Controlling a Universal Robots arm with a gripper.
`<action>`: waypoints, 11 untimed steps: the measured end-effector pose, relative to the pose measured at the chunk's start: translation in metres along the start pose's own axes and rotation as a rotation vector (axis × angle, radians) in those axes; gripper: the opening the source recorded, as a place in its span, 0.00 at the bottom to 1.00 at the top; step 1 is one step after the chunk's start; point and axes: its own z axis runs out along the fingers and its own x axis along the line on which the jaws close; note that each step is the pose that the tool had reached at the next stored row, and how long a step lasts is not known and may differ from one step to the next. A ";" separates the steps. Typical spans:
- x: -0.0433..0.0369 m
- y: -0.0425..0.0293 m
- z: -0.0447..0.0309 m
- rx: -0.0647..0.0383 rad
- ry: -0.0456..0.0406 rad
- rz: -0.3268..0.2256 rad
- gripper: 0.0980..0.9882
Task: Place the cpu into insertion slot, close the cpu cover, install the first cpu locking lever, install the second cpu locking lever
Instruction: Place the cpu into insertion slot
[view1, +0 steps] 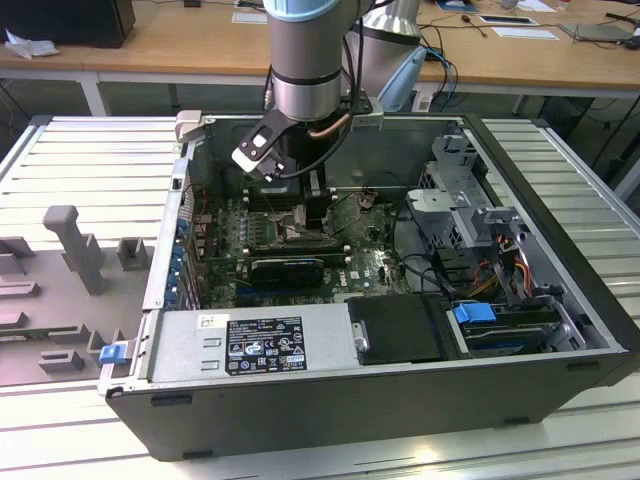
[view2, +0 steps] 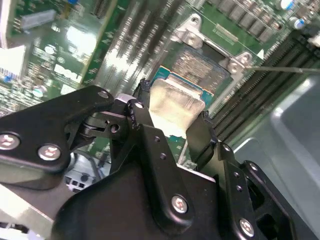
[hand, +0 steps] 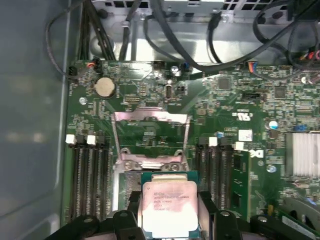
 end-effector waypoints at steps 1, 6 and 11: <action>0.0009 -0.0015 0.0009 0.000 0.0001 0.002 0.48; 0.0024 -0.0080 0.0070 -0.001 -0.0027 0.033 0.48; 0.0039 -0.0116 0.0187 -0.001 -0.0028 0.034 0.48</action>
